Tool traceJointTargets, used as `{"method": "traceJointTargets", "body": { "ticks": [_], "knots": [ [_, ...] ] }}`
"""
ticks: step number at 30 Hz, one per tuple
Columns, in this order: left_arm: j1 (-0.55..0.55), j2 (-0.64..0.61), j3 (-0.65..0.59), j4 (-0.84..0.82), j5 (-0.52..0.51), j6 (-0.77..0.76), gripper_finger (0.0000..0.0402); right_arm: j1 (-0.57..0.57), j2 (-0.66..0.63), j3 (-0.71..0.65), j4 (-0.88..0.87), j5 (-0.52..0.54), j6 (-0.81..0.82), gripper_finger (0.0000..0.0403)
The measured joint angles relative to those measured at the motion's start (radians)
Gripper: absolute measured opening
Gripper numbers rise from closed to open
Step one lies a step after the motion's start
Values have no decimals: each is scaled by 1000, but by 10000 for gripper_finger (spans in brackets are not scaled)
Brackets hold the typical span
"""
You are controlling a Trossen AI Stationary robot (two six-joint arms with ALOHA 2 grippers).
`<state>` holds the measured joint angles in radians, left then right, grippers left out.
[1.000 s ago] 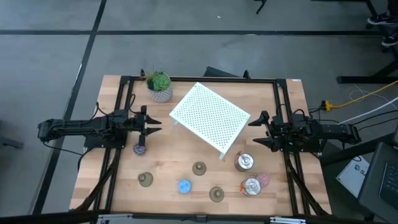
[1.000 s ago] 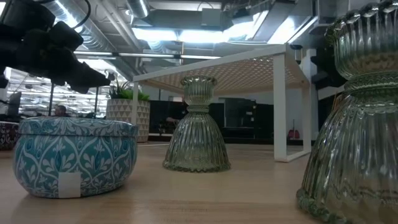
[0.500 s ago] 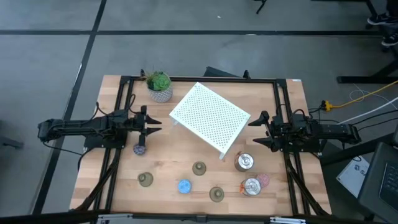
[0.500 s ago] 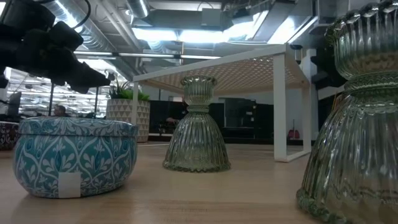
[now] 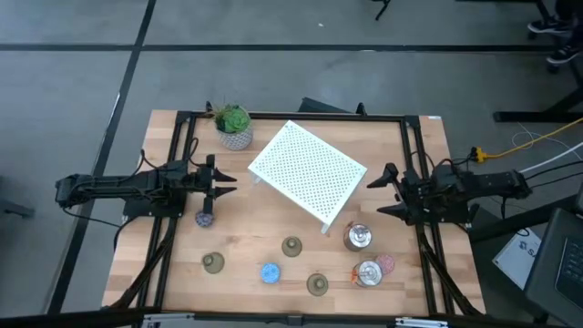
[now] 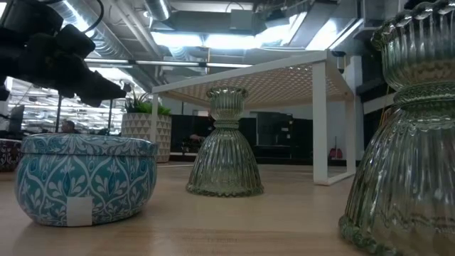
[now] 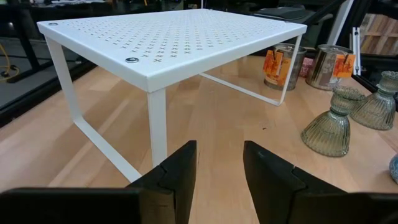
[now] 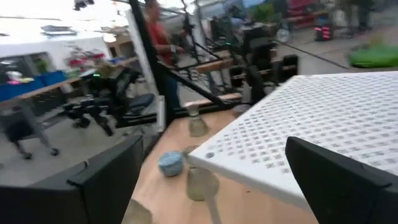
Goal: Pick & Place candle stick holders
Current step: Put the top green vase on the shelf
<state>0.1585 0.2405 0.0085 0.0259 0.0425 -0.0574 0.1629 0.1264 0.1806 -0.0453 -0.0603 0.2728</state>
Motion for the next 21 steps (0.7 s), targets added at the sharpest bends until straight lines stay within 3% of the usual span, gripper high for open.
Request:
{"method": "traceJointTargets", "body": {
  "ticks": [3,21],
  "knots": [
    [0,0,0,0,0,0,127,35,86,62,-15,37,-1,394],
    [0,0,0,0,0,0,127,262,660,460,-17,34,-1,394]
  ]
}}
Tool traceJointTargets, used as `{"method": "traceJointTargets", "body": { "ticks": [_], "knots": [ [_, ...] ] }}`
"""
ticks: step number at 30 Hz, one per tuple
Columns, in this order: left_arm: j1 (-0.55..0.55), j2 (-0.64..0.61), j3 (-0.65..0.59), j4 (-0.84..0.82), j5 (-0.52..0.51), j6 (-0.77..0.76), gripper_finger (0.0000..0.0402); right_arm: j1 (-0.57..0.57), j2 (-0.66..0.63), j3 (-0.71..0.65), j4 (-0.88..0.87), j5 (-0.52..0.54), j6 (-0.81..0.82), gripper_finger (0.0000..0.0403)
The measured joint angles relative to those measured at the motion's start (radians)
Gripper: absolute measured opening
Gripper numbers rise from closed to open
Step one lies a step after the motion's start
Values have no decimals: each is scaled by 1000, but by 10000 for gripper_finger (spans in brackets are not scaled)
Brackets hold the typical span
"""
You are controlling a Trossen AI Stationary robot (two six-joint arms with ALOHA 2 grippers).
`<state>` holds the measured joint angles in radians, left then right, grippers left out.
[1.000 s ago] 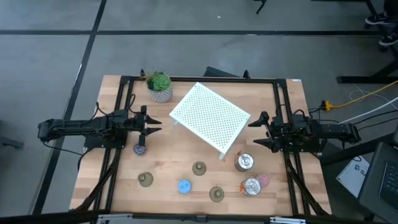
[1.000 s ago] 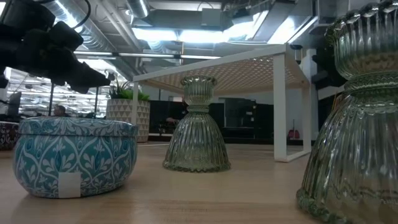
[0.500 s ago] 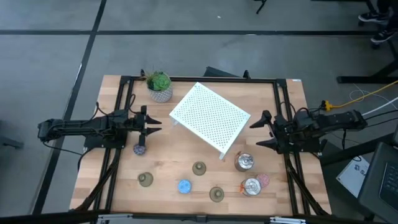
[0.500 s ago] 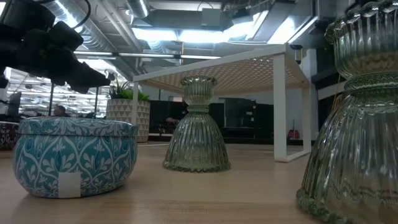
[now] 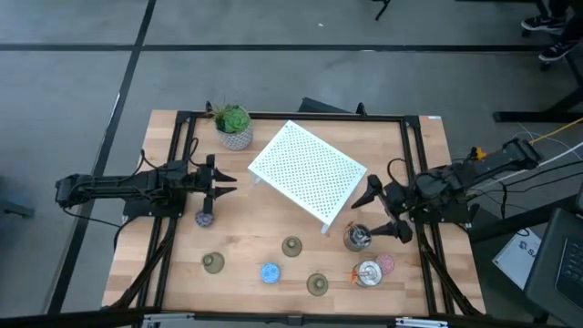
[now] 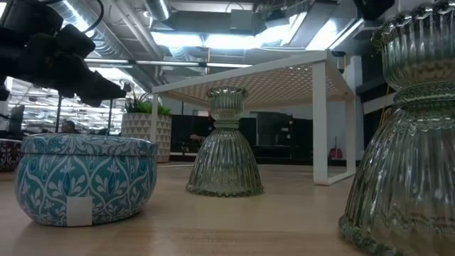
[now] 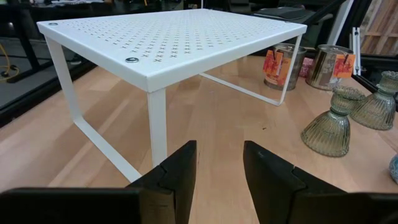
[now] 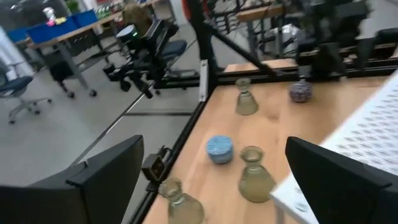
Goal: Pick & Place candle stick holders
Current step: Put the top green vase on the shelf
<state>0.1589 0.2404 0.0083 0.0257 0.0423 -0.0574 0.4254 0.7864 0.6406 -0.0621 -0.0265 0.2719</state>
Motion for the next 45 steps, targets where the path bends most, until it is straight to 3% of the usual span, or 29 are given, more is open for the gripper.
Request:
{"method": "traceJointTargets", "body": {
  "ticks": [11,17,30,39,45],
  "knots": [
    [0,0,0,0,0,0,128,170,152,26,30,-1,0,394],
    [0,0,0,0,0,0,128,214,266,50,147,-3,0,394],
    [0,0,0,0,0,0,128,189,524,454,-421,-3,0,394],
    [0,0,0,-2,0,0,128,119,684,659,-482,-2,0,394],
    [0,0,0,0,0,0,128,98,804,877,-665,0,0,394]
  ]
}}
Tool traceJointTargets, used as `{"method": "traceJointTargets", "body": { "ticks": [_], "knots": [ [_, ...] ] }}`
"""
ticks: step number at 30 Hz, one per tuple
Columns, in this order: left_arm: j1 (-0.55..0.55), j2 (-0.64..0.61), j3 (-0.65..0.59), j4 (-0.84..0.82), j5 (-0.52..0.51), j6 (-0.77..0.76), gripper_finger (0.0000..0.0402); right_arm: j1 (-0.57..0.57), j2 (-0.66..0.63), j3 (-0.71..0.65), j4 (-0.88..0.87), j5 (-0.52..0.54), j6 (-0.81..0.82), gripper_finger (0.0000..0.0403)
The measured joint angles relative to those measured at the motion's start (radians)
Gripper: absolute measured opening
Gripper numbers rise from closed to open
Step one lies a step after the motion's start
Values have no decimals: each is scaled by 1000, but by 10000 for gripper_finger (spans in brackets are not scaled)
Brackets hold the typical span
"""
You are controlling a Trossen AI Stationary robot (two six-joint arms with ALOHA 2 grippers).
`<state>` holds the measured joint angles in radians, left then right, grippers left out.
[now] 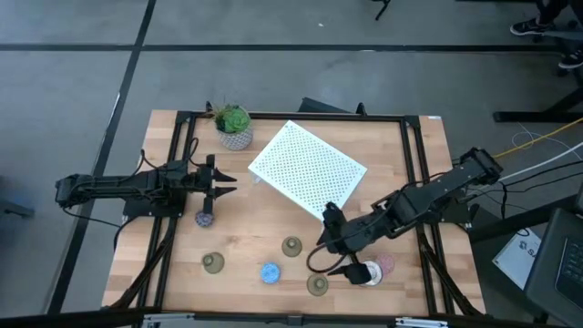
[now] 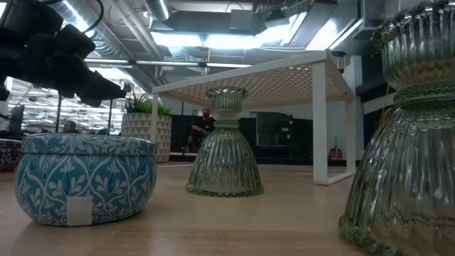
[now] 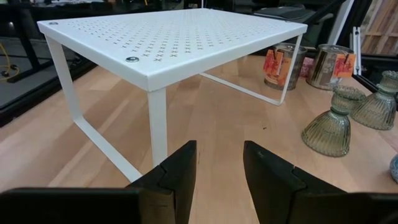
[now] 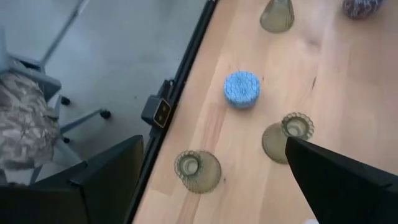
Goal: Pick & Place candle stick holders
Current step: Put the top green vase on the shelf
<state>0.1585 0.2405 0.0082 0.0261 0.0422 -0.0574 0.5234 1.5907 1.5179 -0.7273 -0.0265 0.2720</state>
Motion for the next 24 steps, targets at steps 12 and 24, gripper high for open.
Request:
{"method": "traceJointTargets", "body": {
  "ticks": [12,24],
  "knots": [
    [0,0,0,-1,0,0,127,-1,234,292,-112,-1,0,394],
    [0,0,0,-1,0,0,128,35,300,304,-149,-1,0,394]
  ]
}}
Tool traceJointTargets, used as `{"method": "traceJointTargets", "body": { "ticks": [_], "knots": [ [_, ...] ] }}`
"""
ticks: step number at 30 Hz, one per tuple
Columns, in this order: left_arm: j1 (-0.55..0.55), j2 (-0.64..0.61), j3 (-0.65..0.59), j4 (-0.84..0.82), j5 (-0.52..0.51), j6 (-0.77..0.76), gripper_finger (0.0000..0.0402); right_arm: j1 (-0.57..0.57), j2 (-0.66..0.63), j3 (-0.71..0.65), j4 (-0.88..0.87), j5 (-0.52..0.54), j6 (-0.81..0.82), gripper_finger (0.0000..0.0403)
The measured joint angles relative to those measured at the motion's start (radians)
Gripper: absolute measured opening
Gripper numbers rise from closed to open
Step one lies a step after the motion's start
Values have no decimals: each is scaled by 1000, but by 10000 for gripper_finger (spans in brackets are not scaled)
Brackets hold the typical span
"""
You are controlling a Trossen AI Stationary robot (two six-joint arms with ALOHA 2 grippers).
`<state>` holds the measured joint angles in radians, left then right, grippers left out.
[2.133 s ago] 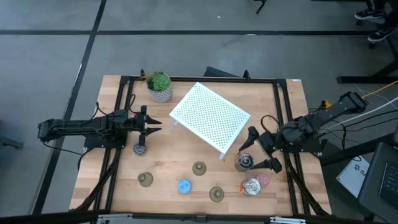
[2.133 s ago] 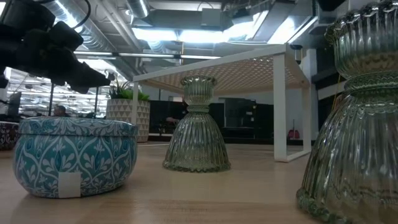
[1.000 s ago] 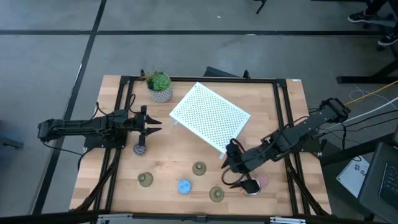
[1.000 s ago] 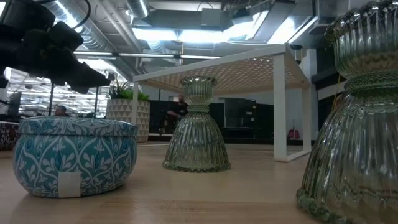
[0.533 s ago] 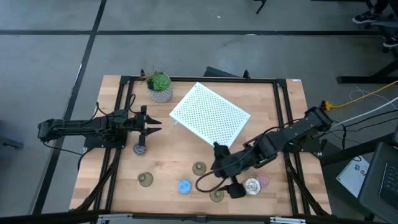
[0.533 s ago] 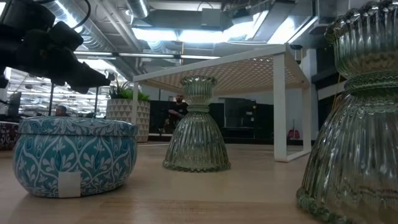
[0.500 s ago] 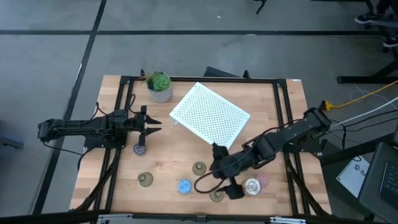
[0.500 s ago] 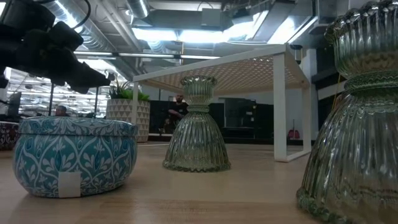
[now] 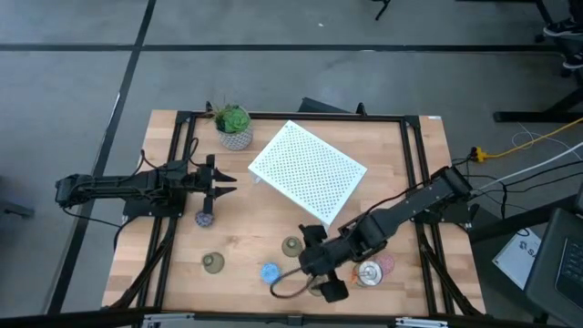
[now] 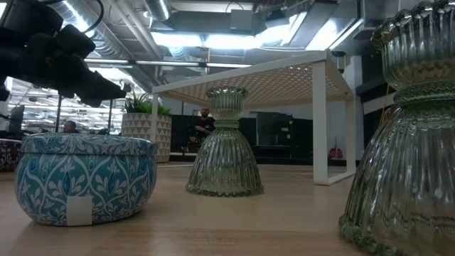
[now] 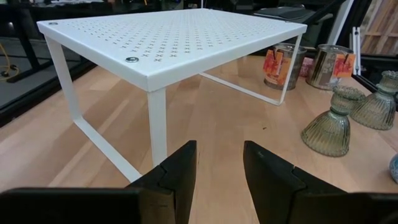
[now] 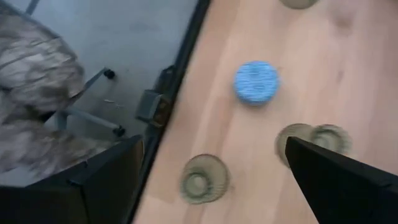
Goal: Pick & Place candle stick holders
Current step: Put the top green vase on the shelf
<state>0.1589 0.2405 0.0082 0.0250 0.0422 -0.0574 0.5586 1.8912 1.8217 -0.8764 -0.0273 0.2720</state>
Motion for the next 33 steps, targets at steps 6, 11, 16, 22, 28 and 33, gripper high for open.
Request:
{"method": "traceJointTargets", "body": {
  "ticks": [6,11,16,22,28,33],
  "knots": [
    [0,0,0,0,0,0,127,45,0,0,0,-3,-63,394],
    [0,0,0,0,0,0,127,48,17,0,27,-3,-113,394],
    [0,0,0,-2,0,0,127,40,57,0,80,5,-113,394],
    [0,1,0,1,0,0,127,19,81,-1,111,1,-99,394],
    [0,1,0,0,0,0,128,-4,98,-1,91,-2,-69,394],
    [0,1,0,0,0,0,128,-25,101,-1,94,-2,-22,394]
  ]
}}
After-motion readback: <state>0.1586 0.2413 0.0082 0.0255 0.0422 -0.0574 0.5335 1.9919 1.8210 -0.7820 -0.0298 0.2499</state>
